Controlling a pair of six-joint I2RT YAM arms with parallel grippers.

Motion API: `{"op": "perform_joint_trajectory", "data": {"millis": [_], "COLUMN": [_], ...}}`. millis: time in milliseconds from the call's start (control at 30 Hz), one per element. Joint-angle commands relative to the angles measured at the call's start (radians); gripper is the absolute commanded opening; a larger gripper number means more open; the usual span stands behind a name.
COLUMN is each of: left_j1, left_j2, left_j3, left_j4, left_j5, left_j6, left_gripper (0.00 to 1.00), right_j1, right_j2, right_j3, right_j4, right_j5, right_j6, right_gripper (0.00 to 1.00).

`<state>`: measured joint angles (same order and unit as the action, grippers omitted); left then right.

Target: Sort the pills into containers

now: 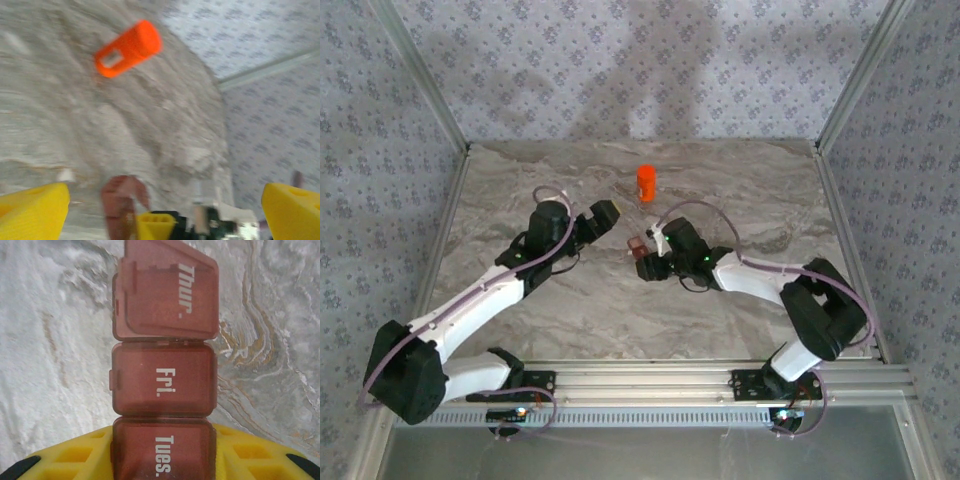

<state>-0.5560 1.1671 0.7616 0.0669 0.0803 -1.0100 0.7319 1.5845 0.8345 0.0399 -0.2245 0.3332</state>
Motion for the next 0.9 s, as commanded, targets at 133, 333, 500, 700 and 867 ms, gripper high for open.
{"op": "perform_joint_trajectory", "data": {"millis": [133, 333, 500, 700, 867], "left_j1": [0.063, 0.07, 0.07, 0.07, 0.07], "left_j2": [-0.073, -0.075, -0.072, -0.063, -0.061], "left_j3": [-0.056, -0.079, -0.09, -0.093, -0.09], "left_j4": [-0.108, -0.116, -0.108, -0.096, -0.085], "left_j5": [-0.081, -0.081, -0.082, -0.078, -0.063], "left_j6": [0.048, 0.05, 0.045, 0.042, 0.042], "left_gripper": [0.98, 0.98, 0.98, 0.98, 0.98], "right_j1": [0.075, 0.126, 0.138, 0.138, 0.141], "right_j2": [0.11, 0.181, 0.202, 0.2, 0.152], "right_j3": [0.112, 0.154, 0.152, 0.132, 0.097], "right_j4": [-0.143, -0.199, -0.213, -0.211, -0.246], "right_j5": [0.087, 0.147, 0.178, 0.206, 0.253], "right_j6": [-0.135, -0.193, -0.201, -0.188, -0.153], "right_gripper": [0.46, 0.46, 0.48, 0.69, 0.82]}}
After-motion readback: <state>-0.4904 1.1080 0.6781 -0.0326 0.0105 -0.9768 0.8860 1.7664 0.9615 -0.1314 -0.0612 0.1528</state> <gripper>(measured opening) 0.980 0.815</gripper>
